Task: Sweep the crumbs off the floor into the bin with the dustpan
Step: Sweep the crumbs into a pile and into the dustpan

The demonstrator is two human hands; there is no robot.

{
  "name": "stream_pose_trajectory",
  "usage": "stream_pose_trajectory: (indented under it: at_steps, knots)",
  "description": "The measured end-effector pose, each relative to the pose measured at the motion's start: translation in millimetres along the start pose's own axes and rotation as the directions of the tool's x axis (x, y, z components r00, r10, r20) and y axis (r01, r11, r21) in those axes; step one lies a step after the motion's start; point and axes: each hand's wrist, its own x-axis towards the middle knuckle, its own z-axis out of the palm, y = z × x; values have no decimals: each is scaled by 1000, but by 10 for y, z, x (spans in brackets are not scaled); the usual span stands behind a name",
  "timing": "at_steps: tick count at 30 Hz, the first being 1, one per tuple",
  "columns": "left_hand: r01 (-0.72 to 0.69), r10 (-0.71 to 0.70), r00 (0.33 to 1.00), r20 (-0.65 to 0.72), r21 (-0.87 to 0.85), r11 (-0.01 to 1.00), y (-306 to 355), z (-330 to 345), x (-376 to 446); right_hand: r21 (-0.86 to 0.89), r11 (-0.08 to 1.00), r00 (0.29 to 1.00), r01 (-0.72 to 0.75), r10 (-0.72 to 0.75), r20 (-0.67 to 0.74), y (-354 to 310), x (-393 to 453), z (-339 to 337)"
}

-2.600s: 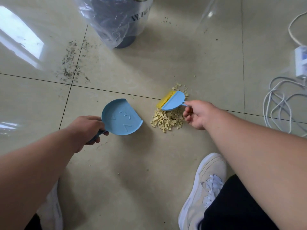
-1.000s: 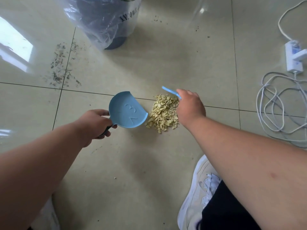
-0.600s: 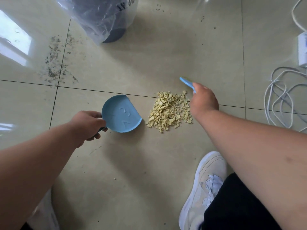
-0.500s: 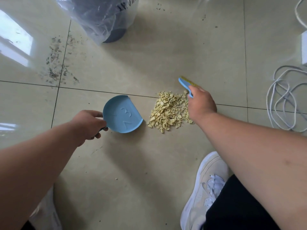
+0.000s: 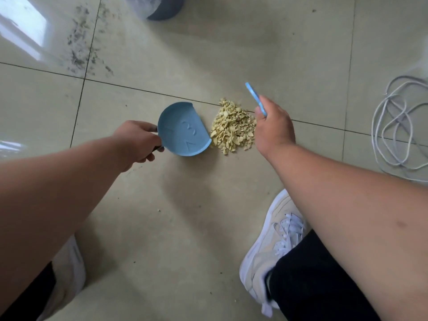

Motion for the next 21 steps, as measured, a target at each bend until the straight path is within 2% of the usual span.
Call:
stream_pose_trajectory:
  at_steps: [4,7,10,15,21]
  knots:
    - [-17,17,999,-40,3,1000,-66,-52,-20,-75,980,982,-182,177,-66,378,146,-293]
    - [-26,28,999,-39,40,999,-84,-83,36,-186,947,964,-264,264,-23,668,185,-371]
    - [-29,30,999,-20,64,998,-80,-76,115,-223,929,951,-295,309,28,763,113,-285]
    - [-22,23,1000,-6,77,997,-44,-44,170,-240,946,968,-218,241,69,501,-14,28]
    - [-17,18,1000,-20,54,998,-38,-17,79,-165,986,992,-40,59,116,24,-140,220]
